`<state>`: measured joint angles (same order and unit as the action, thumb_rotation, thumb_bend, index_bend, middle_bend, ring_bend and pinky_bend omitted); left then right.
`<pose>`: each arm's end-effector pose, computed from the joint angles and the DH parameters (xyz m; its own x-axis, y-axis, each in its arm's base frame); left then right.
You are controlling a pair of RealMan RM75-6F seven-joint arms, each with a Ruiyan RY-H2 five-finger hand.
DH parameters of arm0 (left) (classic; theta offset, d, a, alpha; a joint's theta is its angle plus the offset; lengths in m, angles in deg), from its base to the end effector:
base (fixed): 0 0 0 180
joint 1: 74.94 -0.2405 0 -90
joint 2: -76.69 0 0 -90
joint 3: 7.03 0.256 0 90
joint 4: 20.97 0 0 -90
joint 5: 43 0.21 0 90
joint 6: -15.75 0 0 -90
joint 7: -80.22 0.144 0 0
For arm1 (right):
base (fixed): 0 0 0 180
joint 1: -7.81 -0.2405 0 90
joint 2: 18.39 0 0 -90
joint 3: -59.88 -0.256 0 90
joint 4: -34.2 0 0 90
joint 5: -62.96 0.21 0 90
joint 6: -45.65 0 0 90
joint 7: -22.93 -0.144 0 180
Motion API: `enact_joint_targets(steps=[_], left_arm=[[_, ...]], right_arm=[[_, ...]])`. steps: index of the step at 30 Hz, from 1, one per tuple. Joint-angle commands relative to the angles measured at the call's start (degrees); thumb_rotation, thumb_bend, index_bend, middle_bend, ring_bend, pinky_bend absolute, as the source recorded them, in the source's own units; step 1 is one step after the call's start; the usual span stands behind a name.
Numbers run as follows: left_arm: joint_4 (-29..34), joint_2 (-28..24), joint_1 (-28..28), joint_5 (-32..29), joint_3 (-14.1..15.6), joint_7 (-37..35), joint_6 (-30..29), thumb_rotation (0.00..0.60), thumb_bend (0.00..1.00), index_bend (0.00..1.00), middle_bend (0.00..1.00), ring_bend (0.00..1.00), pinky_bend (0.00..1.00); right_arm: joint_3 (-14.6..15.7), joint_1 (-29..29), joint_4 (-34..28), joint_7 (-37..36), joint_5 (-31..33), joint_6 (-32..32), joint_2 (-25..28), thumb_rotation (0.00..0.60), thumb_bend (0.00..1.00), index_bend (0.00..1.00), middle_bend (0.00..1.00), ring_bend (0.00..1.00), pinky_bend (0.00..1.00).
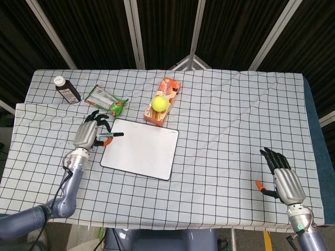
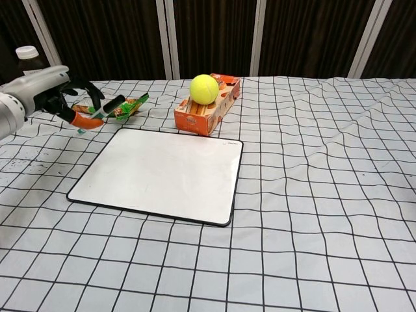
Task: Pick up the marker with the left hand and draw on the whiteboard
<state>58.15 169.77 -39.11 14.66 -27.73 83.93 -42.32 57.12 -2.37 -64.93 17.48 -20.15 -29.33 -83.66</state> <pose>-0.1815 0.3673 0.0059 -0.0125 0.1821 0.9832 0.9988 -0.0442 0.0209 -0.2808 -0.2026 0.1202 0.1755 -0.1714 0.9695 -0.9844 -0.0429 0.1706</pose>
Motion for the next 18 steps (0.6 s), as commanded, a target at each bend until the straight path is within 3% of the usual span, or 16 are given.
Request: enact_joint_targets(steps=[1,10,18], left_arm=[[1.33,2.63,0.35,0.83,-1.86,-5.67,-0.36,0.6,0.51,0.75,0.23,0.05,0.1],[-5.0,10.26,3.64,3.08,-3.61,-17.06,1.76,0.6,0.51,0.75,0.23,0.05,0.11],[-10.94,15.78,6.88,3.53,-4.48,-21.05,3.53,0.6,0.51,0.75,0.23,0.08,0.15]], right_arm=[[-0.06,-0.01,0.04,-0.29,0.13,0.07,0.09,0.6,0.33,0.0,0.0,0.0,0.0],[-0.1,-0.16,0.06,-1.27,0.39,0.57,0.35,0.6,0.33,0.0,0.0,0.0,0.0],[-0.21,-0.27,0.11,-1.97,0.85,1.01,0.56,0.6,0.33,0.0,0.0,0.0,0.0]])
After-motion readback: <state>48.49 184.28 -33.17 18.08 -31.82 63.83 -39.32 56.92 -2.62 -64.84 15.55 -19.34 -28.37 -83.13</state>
